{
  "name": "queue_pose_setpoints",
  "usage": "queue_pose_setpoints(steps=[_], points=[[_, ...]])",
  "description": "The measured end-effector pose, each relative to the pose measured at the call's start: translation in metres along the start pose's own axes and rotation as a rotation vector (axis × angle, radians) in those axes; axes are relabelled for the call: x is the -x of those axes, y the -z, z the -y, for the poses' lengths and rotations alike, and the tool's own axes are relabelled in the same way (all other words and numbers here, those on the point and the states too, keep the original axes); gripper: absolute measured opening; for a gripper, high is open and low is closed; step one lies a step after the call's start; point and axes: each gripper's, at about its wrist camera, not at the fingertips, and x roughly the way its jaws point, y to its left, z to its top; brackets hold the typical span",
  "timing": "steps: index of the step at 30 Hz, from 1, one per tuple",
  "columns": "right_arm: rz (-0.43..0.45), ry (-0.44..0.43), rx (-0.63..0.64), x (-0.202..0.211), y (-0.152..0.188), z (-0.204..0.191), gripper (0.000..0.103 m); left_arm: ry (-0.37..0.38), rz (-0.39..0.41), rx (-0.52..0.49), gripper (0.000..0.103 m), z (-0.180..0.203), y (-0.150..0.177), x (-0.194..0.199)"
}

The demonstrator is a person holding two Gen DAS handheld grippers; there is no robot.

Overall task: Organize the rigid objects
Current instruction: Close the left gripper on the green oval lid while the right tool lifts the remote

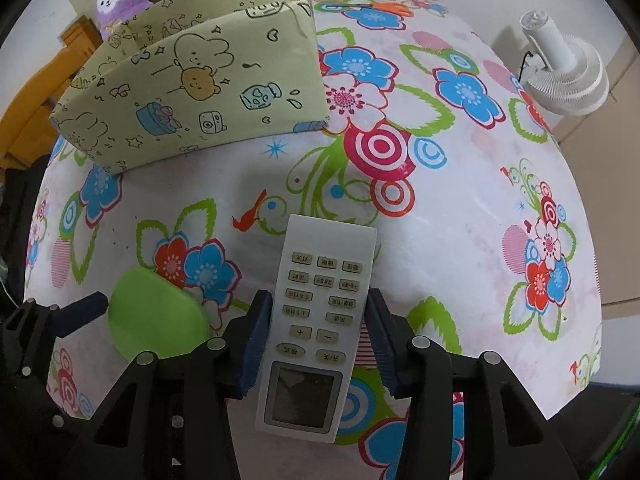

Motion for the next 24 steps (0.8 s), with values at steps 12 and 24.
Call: queue_pose_setpoints(steps=[12,24], points=[[-0.006,0.000,0.015,-0.004,0.005,-0.007,0.050,-0.010,0.019,0.022,0.095,-0.003,0.014,-0.012],[-0.020,0.036,0.014,-0.010,0.016,-0.022,0.049,-0.018,0.032,0.051,0.095,-0.011,0.002,0.002]])
